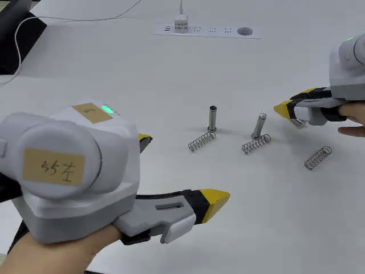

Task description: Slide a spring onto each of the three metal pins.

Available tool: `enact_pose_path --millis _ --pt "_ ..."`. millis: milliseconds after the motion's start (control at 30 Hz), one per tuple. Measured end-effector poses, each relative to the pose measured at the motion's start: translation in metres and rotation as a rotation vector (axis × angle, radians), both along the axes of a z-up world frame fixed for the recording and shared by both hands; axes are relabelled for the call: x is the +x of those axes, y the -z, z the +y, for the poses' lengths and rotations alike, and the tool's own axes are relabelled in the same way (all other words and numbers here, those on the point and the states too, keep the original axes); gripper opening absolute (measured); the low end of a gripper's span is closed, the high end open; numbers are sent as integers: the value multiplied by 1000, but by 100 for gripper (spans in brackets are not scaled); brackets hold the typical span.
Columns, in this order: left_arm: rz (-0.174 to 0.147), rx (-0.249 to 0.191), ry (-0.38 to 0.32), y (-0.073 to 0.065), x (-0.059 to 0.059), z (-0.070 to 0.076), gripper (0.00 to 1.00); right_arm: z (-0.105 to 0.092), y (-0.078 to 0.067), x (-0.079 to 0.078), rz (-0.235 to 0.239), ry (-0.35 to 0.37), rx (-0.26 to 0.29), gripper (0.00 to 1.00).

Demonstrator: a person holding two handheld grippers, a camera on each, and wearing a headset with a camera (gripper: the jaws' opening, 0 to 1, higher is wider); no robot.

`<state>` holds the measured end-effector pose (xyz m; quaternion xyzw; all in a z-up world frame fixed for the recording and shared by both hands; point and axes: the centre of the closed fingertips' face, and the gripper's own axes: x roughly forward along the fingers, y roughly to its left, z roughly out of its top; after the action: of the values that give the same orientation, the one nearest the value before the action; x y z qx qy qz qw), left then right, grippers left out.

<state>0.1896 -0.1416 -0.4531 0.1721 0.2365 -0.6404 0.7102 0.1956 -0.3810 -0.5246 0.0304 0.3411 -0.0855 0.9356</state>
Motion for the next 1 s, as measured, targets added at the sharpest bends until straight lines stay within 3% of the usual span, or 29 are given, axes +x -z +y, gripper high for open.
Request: enact_pose_path --millis 233,667,800,1000 --pt "-3 4 6 1 1 0 81 -5 12 2 17 17 7 19" --pt "-6 4 2 3 3 0 81 -6 19 3 28 14 27 9" --pt "-6 1 1 1 3 0 80 -6 19 1 28 30 61 9" --pt "-14 -4 2 -2 3 0 80 -6 5 -3 -5 47 83 9"
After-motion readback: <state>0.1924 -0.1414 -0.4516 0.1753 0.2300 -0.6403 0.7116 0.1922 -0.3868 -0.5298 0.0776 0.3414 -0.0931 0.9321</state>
